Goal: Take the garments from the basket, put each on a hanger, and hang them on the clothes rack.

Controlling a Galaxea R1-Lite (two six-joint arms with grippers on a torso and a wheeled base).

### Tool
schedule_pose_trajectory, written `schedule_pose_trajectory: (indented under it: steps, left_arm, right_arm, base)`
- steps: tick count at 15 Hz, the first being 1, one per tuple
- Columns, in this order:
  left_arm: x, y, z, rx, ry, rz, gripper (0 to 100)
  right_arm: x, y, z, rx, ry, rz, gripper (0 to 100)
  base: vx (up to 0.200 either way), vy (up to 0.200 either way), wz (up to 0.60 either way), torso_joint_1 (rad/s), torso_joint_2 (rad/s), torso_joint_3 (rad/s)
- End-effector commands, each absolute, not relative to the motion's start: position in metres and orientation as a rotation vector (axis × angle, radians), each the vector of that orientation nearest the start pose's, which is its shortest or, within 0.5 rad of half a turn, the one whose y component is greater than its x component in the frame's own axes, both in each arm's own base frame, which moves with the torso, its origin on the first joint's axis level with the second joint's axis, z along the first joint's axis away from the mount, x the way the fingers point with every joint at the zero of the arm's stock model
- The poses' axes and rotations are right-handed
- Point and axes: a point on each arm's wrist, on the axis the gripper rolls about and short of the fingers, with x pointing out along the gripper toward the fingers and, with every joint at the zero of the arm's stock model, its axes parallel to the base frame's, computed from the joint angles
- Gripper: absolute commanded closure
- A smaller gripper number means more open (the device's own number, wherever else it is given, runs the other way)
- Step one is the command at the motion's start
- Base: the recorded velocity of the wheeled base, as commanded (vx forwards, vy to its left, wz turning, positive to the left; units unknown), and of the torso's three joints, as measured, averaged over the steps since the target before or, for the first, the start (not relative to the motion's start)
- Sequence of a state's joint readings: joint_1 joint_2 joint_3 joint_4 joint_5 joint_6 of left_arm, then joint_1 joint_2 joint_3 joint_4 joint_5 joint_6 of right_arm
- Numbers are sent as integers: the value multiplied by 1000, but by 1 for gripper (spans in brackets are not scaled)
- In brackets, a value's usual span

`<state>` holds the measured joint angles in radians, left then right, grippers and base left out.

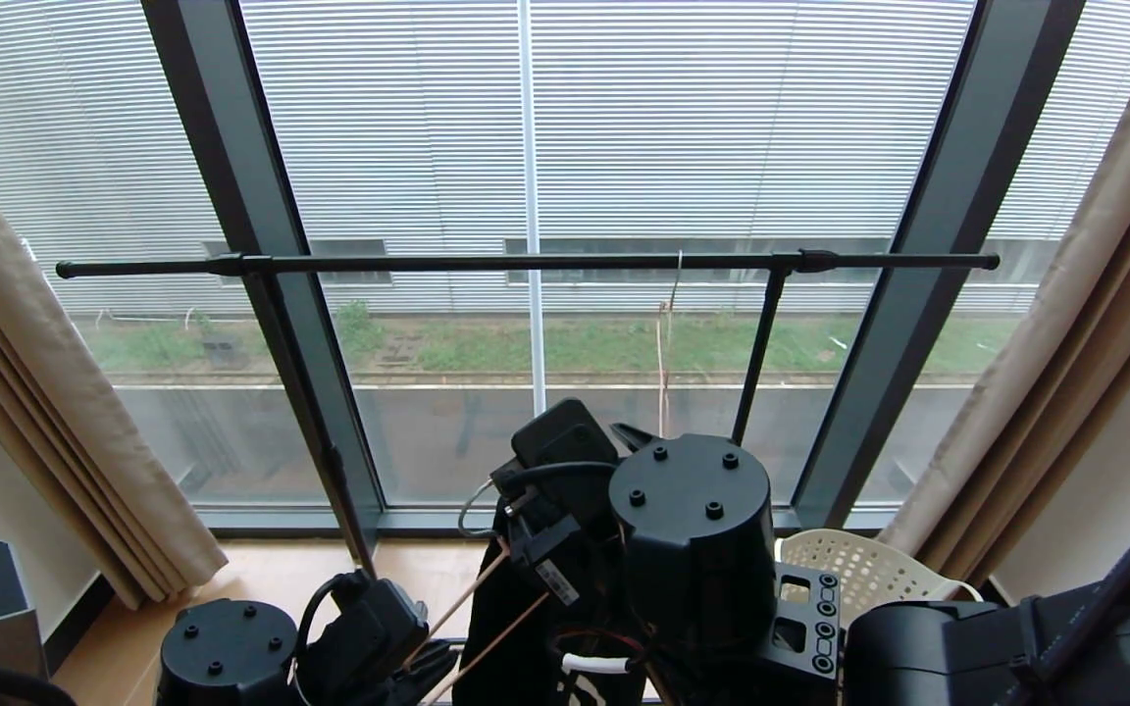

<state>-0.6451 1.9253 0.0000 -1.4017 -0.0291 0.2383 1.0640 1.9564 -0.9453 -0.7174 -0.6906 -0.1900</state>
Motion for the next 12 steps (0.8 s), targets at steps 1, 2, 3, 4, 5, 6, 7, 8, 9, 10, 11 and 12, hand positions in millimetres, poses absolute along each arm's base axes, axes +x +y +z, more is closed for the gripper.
schedule_pose_trajectory:
  steps: [1, 2, 3, 4, 5, 6, 7, 8, 9, 10, 11, 12]
  left_arm:
    - [162, -122, 40, 385, 431, -714, 100]
    - [163, -121, 40, 384, 431, -710, 100]
    - [163, -121, 40, 383, 429, -708, 100]
    - [163, -121, 40, 382, 427, -708, 100]
    - [164, -122, 42, 377, 409, -704, 100]
    - [165, -122, 42, 375, 408, -704, 100]
    - [165, -121, 41, 374, 414, -701, 100]
    - [166, -120, 40, 370, 421, -691, 100]
    - [166, -120, 40, 370, 421, -691, 100]
    - [167, -119, 40, 369, 422, -688, 100]
    - [167, -119, 40, 369, 422, -687, 100]
    - [167, -119, 39, 369, 424, -685, 100]
  right_arm:
    - [188, 310, 144, -411, 150, 390, 0]
    - [188, 310, 144, -412, 151, 390, 0]
    - [188, 309, 143, -412, 151, 390, 0]
    - [188, 309, 143, -413, 152, 390, 0]
    - [188, 309, 142, -414, 153, 390, 0]
    - [188, 309, 142, -415, 154, 390, 0]
    - [188, 309, 142, -415, 154, 390, 0]
    - [188, 309, 142, -416, 155, 390, 0]
    - [188, 309, 142, -416, 155, 390, 0]
    - [188, 309, 141, -418, 156, 390, 0]
    - [188, 309, 141, -418, 156, 390, 0]
    - [188, 309, 141, -418, 156, 390, 0]
  base:
    - [0, 0, 0, 0, 0, 0]
    - [0, 0, 0, 0, 0, 0]
    - [0, 0, 0, 0, 0, 0]
    - [0, 0, 0, 0, 0, 0]
    - [0, 0, 0, 0, 0, 0]
    - [0, 0, 0, 0, 0, 0]
    - [0, 0, 0, 0, 0, 0]
    - [0, 0, 0, 0, 0, 0]
    - [0, 0, 0, 0, 0, 0]
    - [0, 0, 0, 0, 0, 0]
    - [0, 0, 0, 0, 0, 0]
    - [0, 0, 0, 0, 0, 0]
